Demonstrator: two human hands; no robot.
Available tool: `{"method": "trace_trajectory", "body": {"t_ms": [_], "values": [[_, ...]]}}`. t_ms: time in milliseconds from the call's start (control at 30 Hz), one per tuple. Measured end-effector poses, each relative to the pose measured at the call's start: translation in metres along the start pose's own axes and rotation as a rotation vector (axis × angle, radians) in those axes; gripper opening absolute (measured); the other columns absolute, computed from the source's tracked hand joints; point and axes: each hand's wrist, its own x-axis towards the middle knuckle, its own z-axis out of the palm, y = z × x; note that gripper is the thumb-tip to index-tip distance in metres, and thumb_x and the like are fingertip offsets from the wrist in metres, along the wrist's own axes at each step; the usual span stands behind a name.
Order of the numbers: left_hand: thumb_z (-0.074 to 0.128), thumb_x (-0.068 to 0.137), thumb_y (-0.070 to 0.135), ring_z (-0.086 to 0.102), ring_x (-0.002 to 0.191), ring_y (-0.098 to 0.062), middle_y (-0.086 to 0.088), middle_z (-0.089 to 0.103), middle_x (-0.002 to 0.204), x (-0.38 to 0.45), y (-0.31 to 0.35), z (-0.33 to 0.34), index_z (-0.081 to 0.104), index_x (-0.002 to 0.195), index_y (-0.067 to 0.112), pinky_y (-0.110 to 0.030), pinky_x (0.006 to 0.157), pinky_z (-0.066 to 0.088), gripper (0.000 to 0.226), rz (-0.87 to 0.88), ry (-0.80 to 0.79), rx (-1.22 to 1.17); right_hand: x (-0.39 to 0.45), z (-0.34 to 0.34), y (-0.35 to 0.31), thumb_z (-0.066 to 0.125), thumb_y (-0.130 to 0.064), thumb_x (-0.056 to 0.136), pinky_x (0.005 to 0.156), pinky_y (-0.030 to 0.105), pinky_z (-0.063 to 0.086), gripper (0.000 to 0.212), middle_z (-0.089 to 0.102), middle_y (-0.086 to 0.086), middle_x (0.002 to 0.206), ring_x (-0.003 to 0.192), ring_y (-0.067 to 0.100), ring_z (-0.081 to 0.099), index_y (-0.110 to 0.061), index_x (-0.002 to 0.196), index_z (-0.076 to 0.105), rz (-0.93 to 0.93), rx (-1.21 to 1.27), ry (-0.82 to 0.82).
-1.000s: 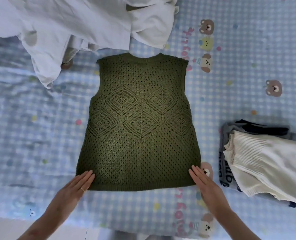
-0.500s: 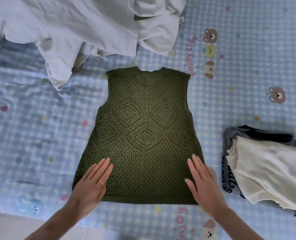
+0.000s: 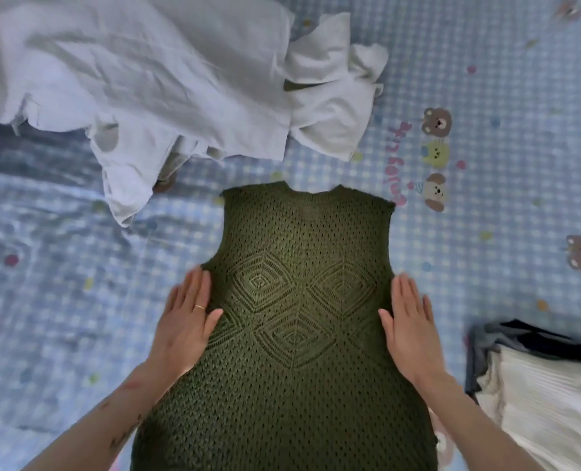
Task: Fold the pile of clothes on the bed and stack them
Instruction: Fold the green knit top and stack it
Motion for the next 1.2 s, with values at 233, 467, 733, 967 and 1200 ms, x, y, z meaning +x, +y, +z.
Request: {"method": "trace_trajectory", "body": {"t_ms": [233,467,733,967,1200], "values": [[-0.008,0.092,0.058,-0.011,0.144,-0.022,-0.004,-0.012,0.157,0.102,0.022,-0.009,-0.011,0.148,0.018,-0.037,0.118,-0.006,0.069,0.206,-0.106,0.160,0.086,-0.007,-0.025,0.006,-0.050,0.098,0.120,0.037,-0.003,0.061,-0.013,-0.003,0.158,0.146,0.014,-0.011,-0.021,0.150,-0.009,-0.242,-0.112,-0.063],[0.026,0.100,0.035,0.025,0.140,-0.034,-0.020,0.028,0.150,0.163,-0.002,-0.047,0.026,0.144,-0.001,-0.041,0.115,0.016,0.056,0.060,0.108,-0.044,0.147,-0.040,0.003,0.020,-0.039,0.099,0.120,0.037,0.012,0.061,0.014,0.011,0.158,0.146,0.022,0.011,-0.007,0.150,0.015,0.074,0.128,0.117],[0.060,0.089,0.015,0.054,0.094,-0.028,-0.009,0.060,0.098,0.221,0.013,-0.081,0.063,0.109,0.008,-0.040,0.087,0.044,0.022,0.213,0.067,-0.241,0.202,-0.074,-0.017,0.058,-0.021,0.092,0.080,0.034,0.047,0.020,0.059,0.007,0.101,0.091,0.025,0.056,-0.009,0.107,0.066,-0.061,0.233,0.201],[0.044,0.091,0.023,0.054,0.076,-0.020,-0.007,0.062,0.084,0.089,-0.010,-0.087,0.068,0.088,0.006,-0.027,0.069,0.038,0.029,0.424,0.180,-0.258,0.062,-0.084,-0.013,0.050,-0.025,0.092,0.070,0.013,0.041,0.021,0.047,-0.011,0.094,0.073,0.007,0.053,-0.015,0.101,0.066,-0.222,0.380,0.243],[0.064,0.079,0.017,0.044,0.081,-0.011,0.004,0.055,0.088,-0.058,-0.014,-0.045,0.065,0.095,0.017,-0.026,0.073,0.038,0.016,0.550,0.077,-0.197,-0.084,-0.034,-0.013,0.024,-0.044,0.101,0.069,0.023,0.048,0.061,0.066,0.001,0.085,0.080,0.008,0.053,-0.014,0.085,0.074,-0.343,0.300,0.166]]}}
